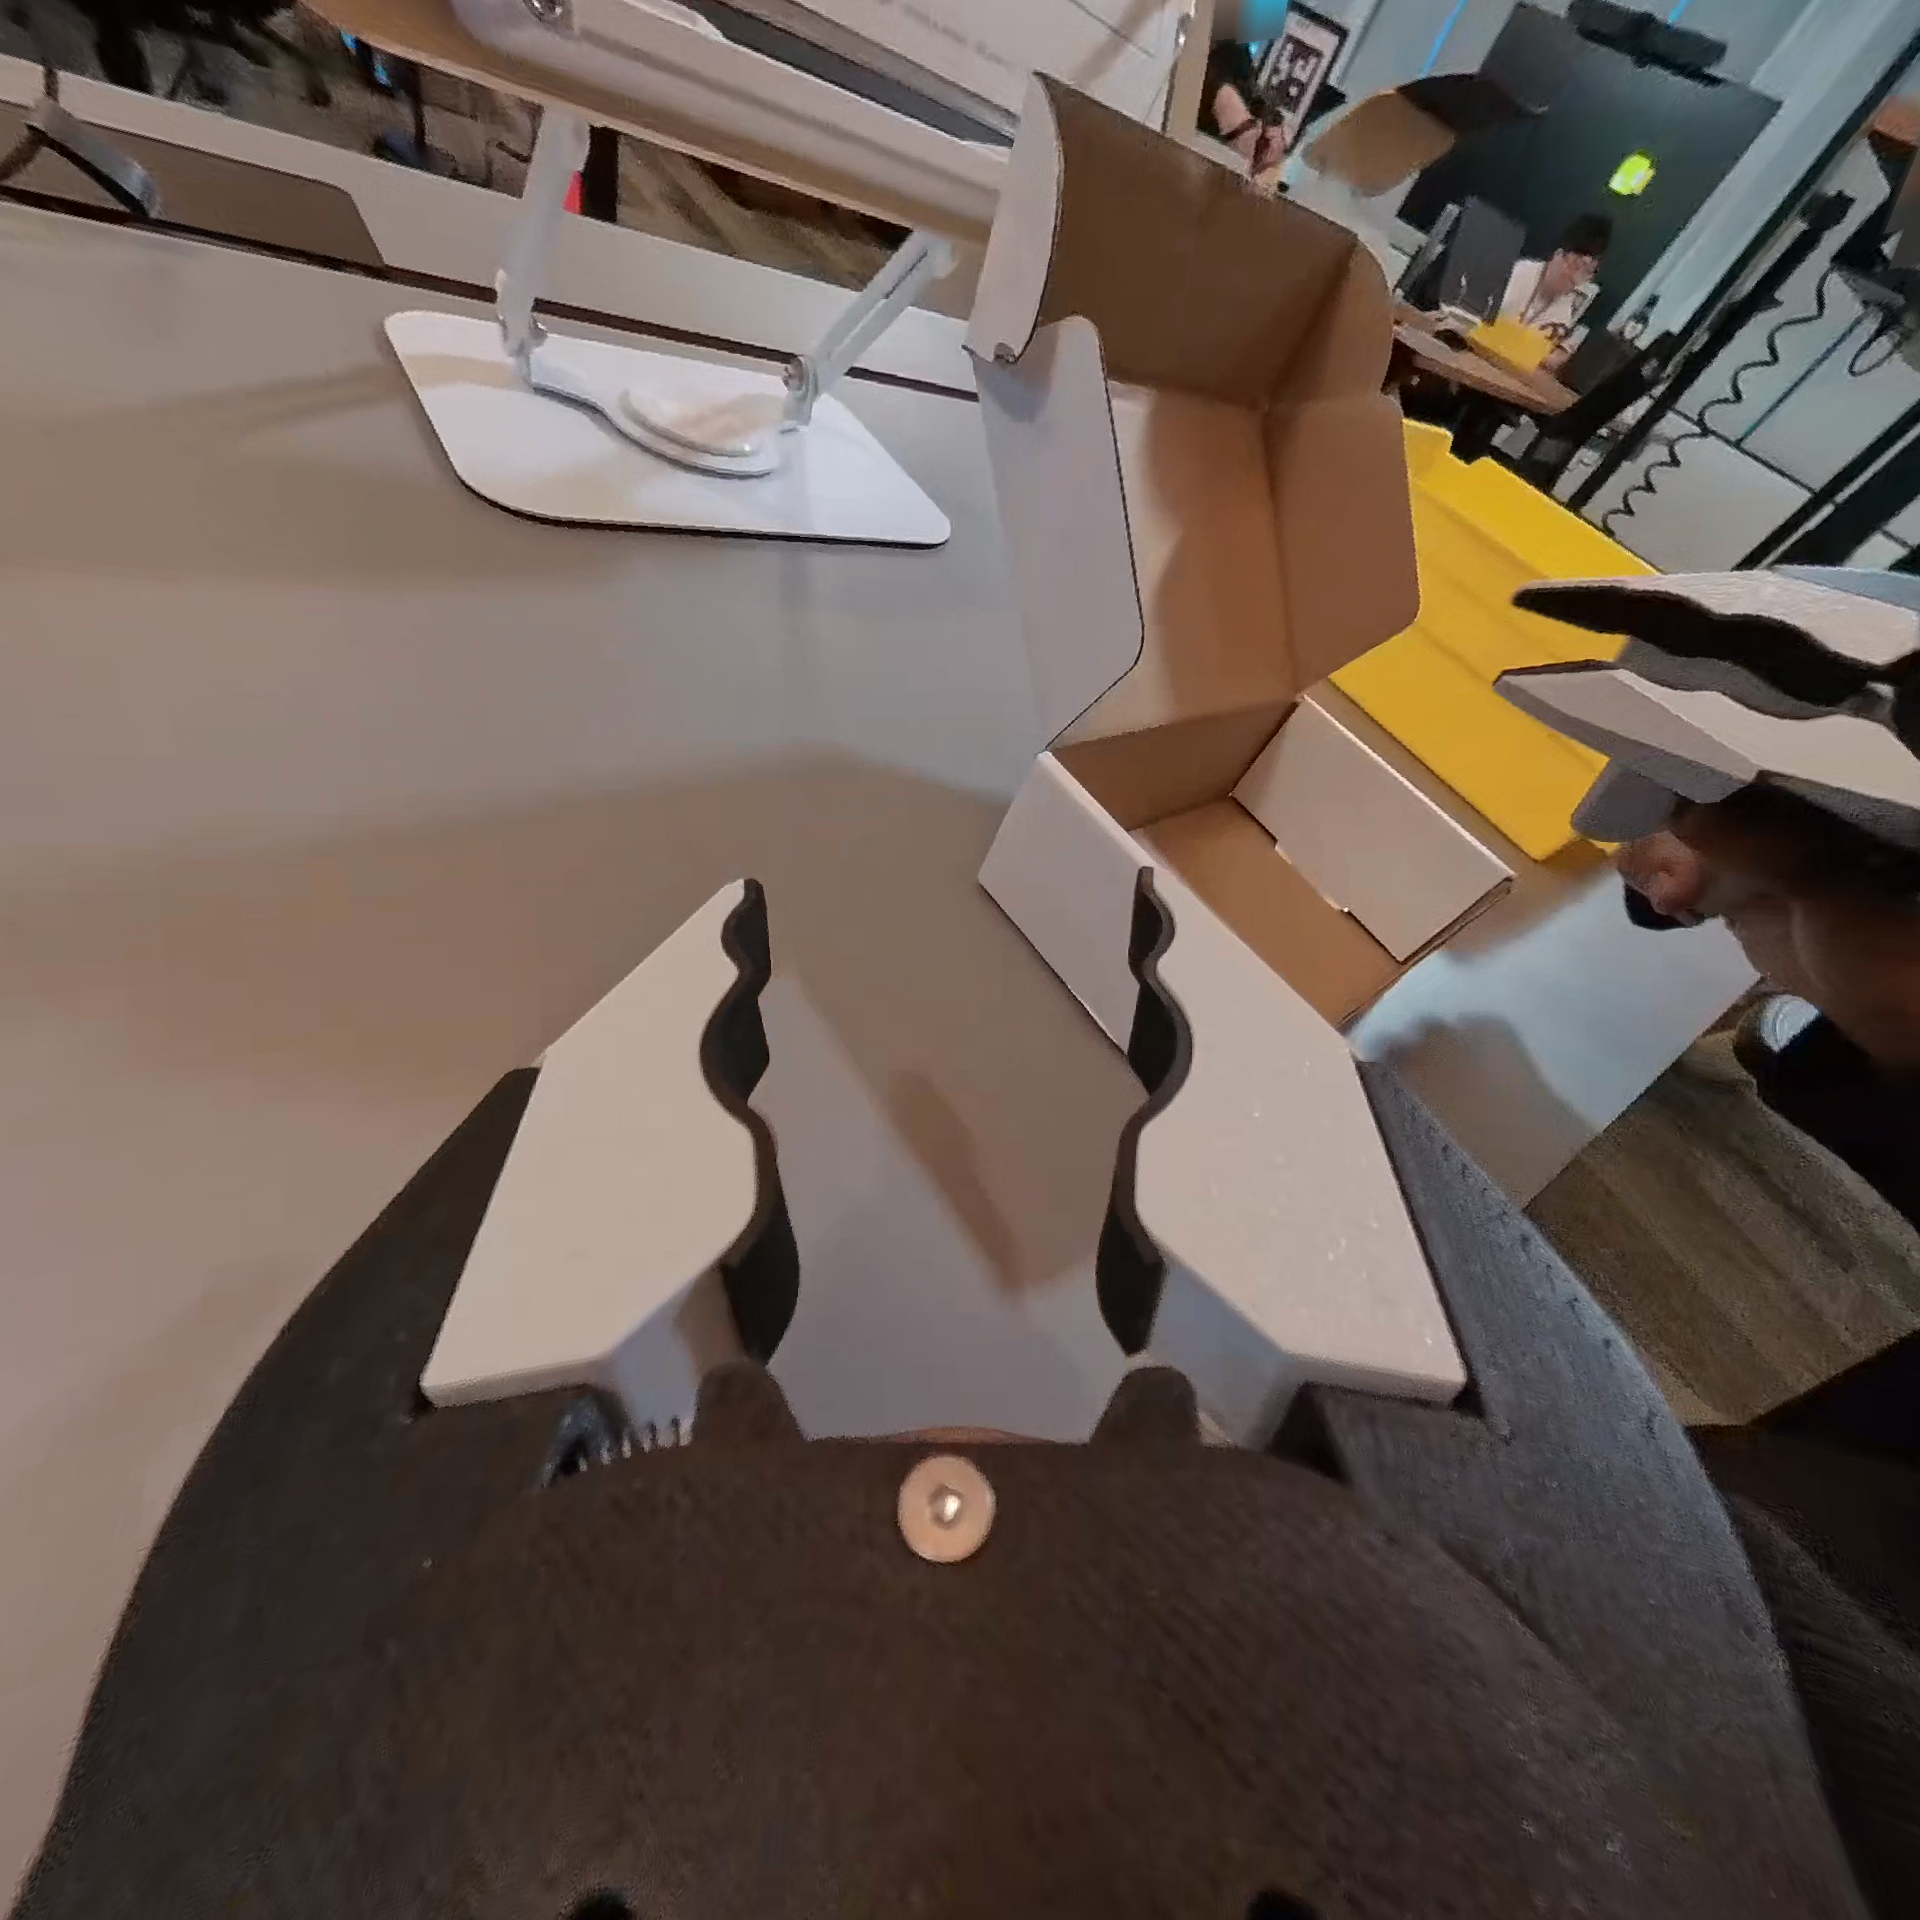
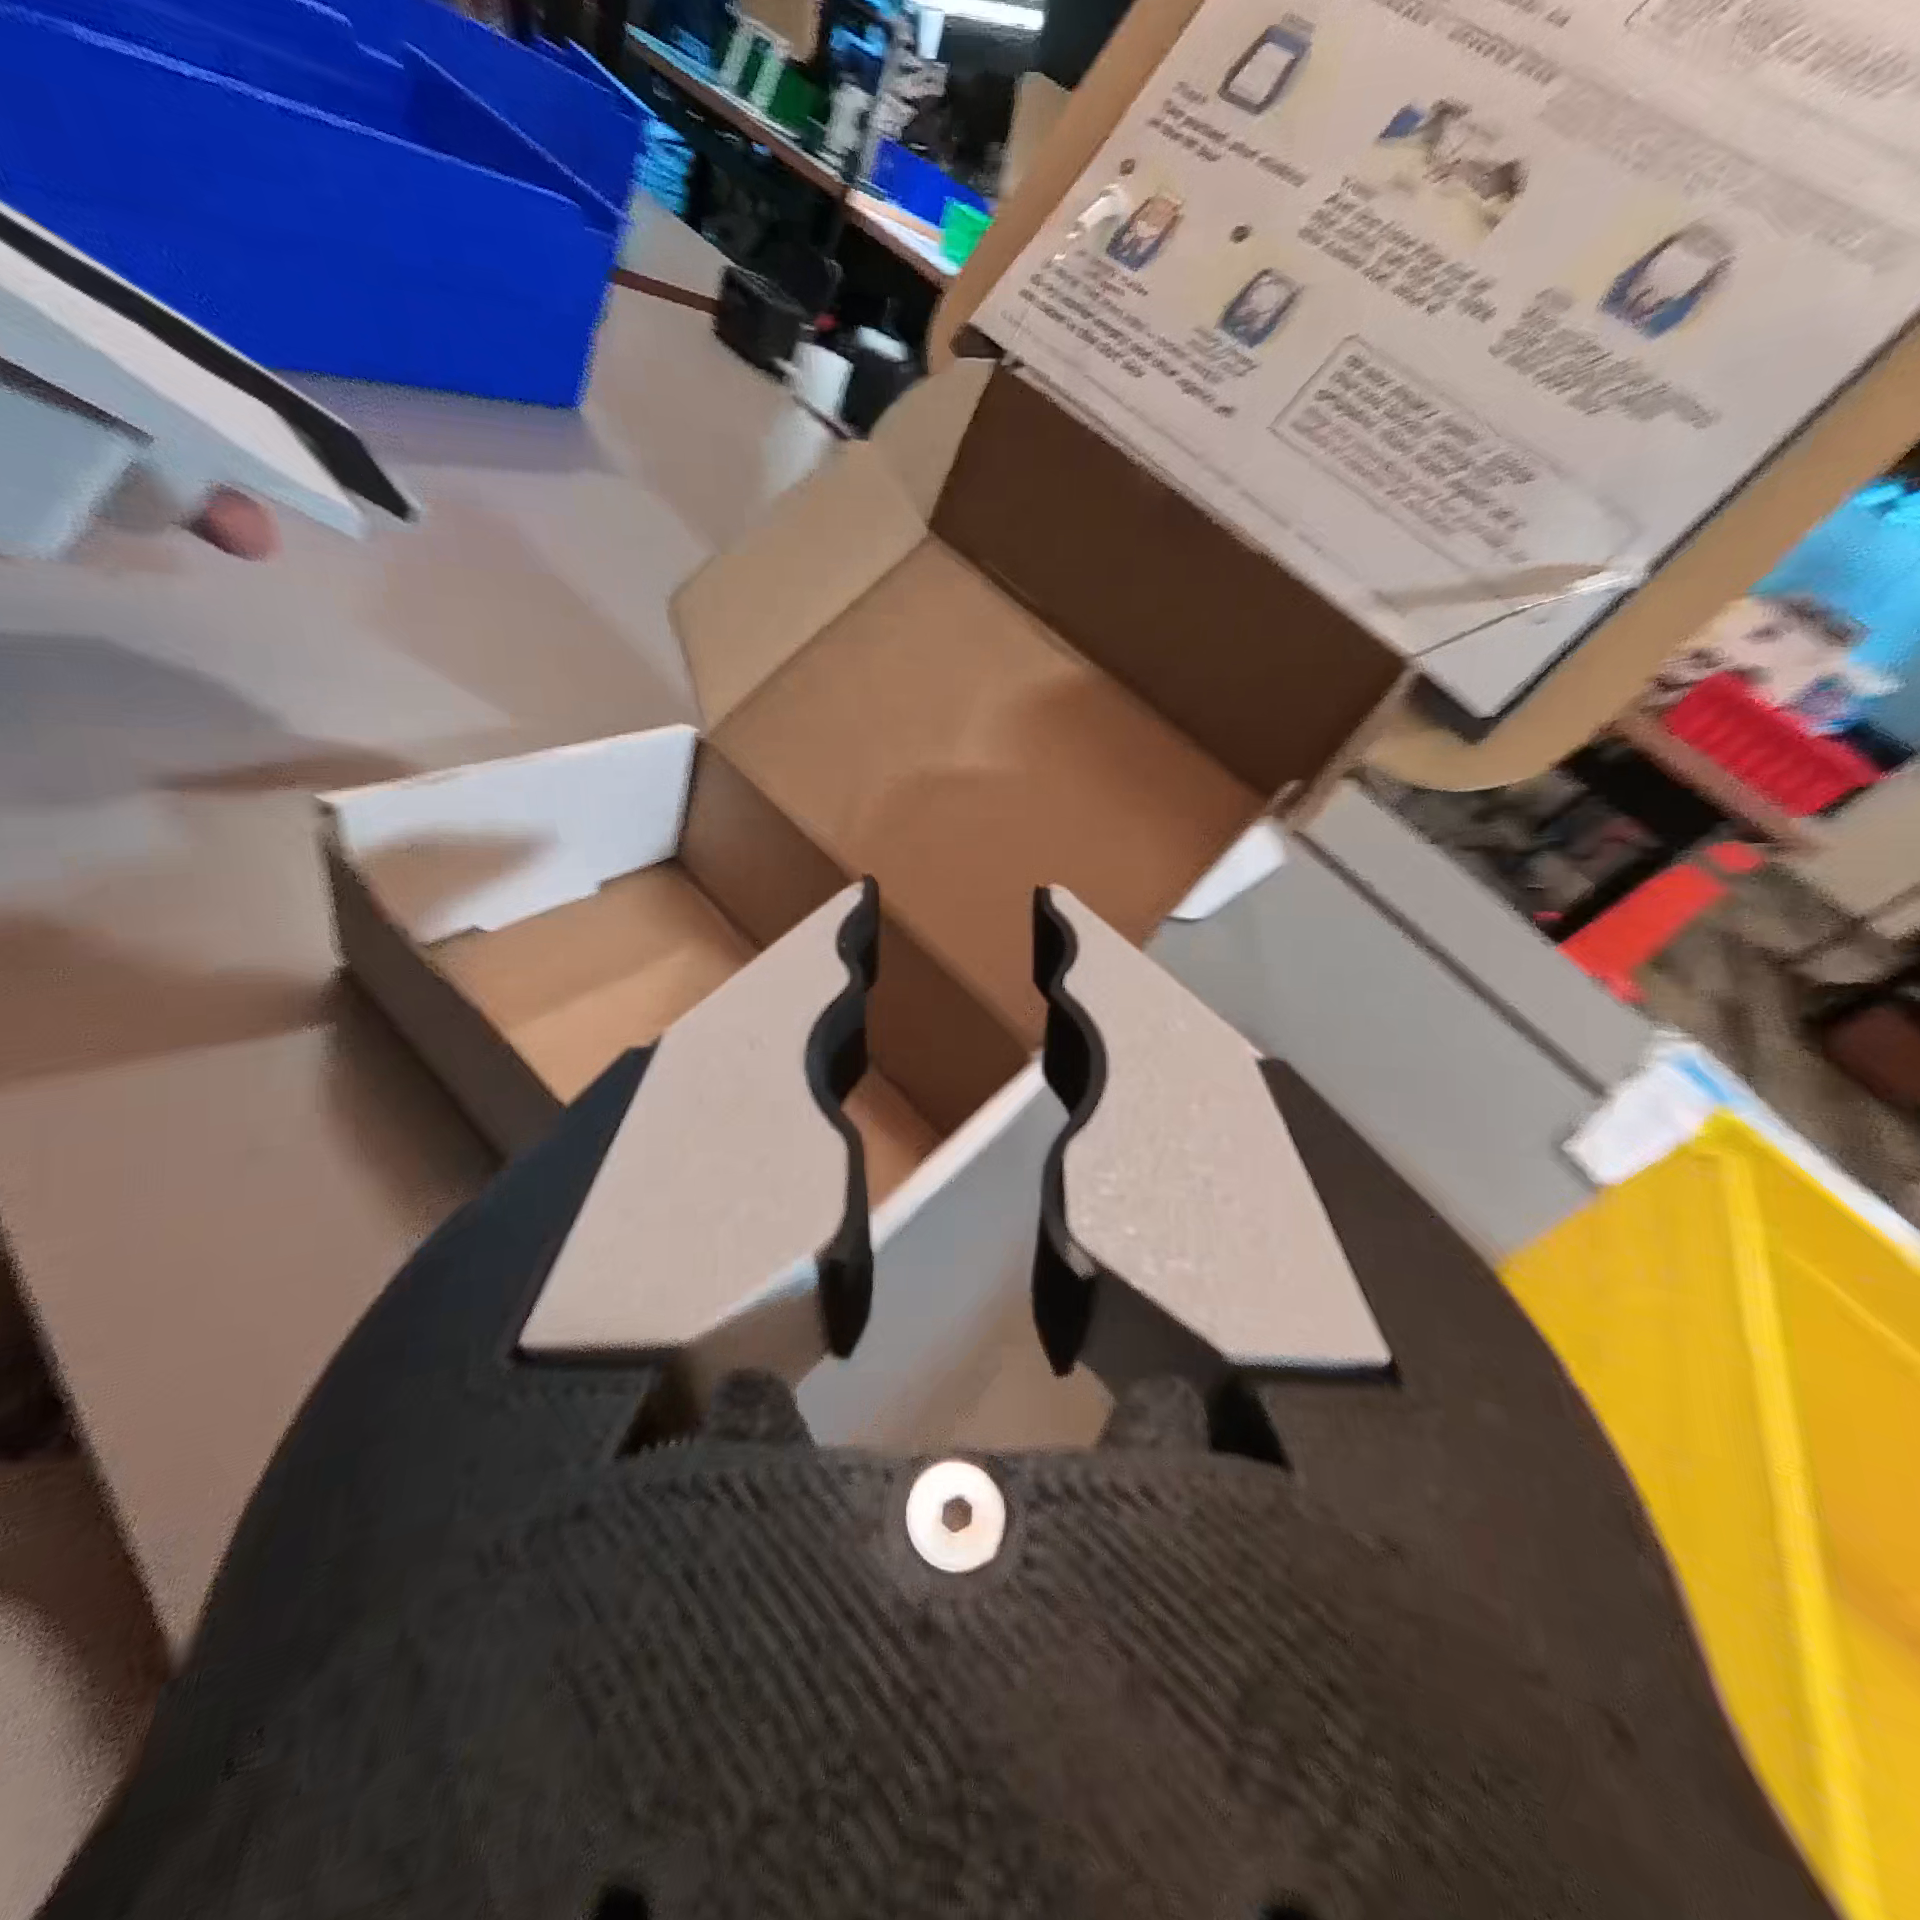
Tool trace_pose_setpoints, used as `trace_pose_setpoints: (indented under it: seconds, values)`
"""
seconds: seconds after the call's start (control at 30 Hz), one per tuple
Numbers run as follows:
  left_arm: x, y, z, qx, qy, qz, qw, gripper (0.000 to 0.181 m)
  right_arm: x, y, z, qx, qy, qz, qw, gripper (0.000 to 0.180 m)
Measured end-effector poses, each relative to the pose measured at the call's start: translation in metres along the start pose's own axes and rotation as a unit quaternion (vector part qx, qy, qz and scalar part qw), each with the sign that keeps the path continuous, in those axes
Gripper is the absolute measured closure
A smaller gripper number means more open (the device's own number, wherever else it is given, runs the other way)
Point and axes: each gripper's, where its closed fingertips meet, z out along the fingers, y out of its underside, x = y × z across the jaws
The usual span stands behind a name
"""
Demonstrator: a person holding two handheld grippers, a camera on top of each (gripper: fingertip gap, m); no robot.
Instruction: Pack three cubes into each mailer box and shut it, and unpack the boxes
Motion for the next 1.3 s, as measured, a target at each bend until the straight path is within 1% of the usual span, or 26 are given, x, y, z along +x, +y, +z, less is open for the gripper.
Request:
trace_pose_setpoints:
  seconds: [0.07,0.1,0.13,0.17,0.2,0.27,0.37,0.43,0.47,0.57,0.63,0.7,0.77,0.83,0.9,0.93,1.03,1.1,1.17,1.3]
  values:
    - [-0.006,-0.004,0.002,0.010,-0.001,0.002,1.000,0.114,-0.015,0.007,0.009,-0.010,-0.061,0.039,0.997,0.157]
    - [-0.009,-0.006,0.004,0.016,0.000,0.002,1.000,0.115,-0.024,0.016,0.013,-0.032,-0.085,0.042,0.995,0.161]
    - [-0.012,-0.007,0.006,0.018,0.002,0.004,1.000,0.117,-0.029,0.026,0.017,-0.058,-0.090,0.029,0.994,0.164]
    - [-0.015,-0.007,0.009,0.014,0.006,0.005,1.000,0.117,-0.031,0.029,0.018,-0.066,-0.087,0.016,0.994,0.169]
    - [-0.016,-0.006,0.010,0.011,0.011,0.003,1.000,0.118,-0.034,0.026,0.017,-0.055,-0.089,0.015,0.994,0.170]
    - [-0.014,-0.009,0.011,0.014,0.029,-0.011,0.999,0.118,-0.043,0.016,0.011,-0.030,-0.118,0.051,0.991,0.162]
    - [-0.006,-0.010,0.010,0.015,0.058,-0.032,0.998,0.119,-0.046,0.011,-0.005,-0.010,-0.140,0.102,0.985,0.155]
    - [-0.006,-0.010,0.009,0.011,0.053,-0.027,0.998,0.120,-0.052,0.011,-0.018,-0.006,-0.159,0.119,0.980,0.146]
    - [-0.007,-0.011,0.009,0.015,0.047,-0.026,0.998,0.121,-0.056,0.013,-0.024,-0.009,-0.168,0.116,0.979,0.142]
    - [-0.001,-0.016,0.015,0.021,0.041,-0.029,0.998,0.122,-0.062,0.016,-0.035,-0.015,-0.162,0.069,0.984,0.145]
    - [0.007,-0.009,0.023,0.001,0.044,0.006,0.999,0.120,-0.064,0.017,-0.034,-0.023,-0.156,0.045,0.986,0.148]
    - [0.008,-0.005,0.030,-0.009,0.028,0.038,0.999,0.120,-0.069,0.017,-0.028,-0.040,-0.168,0.044,0.984,0.148]
    - [0.016,-0.005,0.035,-0.012,0.048,0.036,0.998,0.121,-0.078,0.017,-0.022,-0.060,-0.187,0.041,0.980,0.148]
    - [0.021,0.001,0.041,-0.028,0.065,0.041,0.997,0.120,-0.090,0.021,-0.014,-0.085,-0.205,0.019,0.975,0.154]
    - [0.022,0.007,0.048,-0.049,0.080,0.043,0.995,0.119,-0.097,0.028,-0.006,-0.113,-0.202,-0.043,0.972,0.164]
    - [0.023,0.007,0.051,-0.053,0.094,0.035,0.994,0.119,-0.099,0.032,-0.002,-0.125,-0.196,-0.078,0.969,0.165]
    - [0.024,0.000,0.052,-0.037,0.139,-0.016,0.990,0.122,-0.103,0.033,0.009,-0.125,-0.175,-0.130,0.968,0.174]
    - [0.019,0.001,0.050,-0.050,0.153,-0.026,0.987,0.124,-0.104,0.031,0.010,-0.121,-0.174,-0.121,0.970,0.176]
    - [0.013,0.007,0.043,-0.073,0.154,-0.008,0.985,0.123,-0.103,0.029,0.009,-0.120,-0.183,-0.096,0.971,0.176]
    - [-0.007,-0.001,0.022,-0.040,0.109,0.038,0.992,0.127,-0.101,0.021,0.008,-0.103,-0.195,-0.058,0.974,0.177]
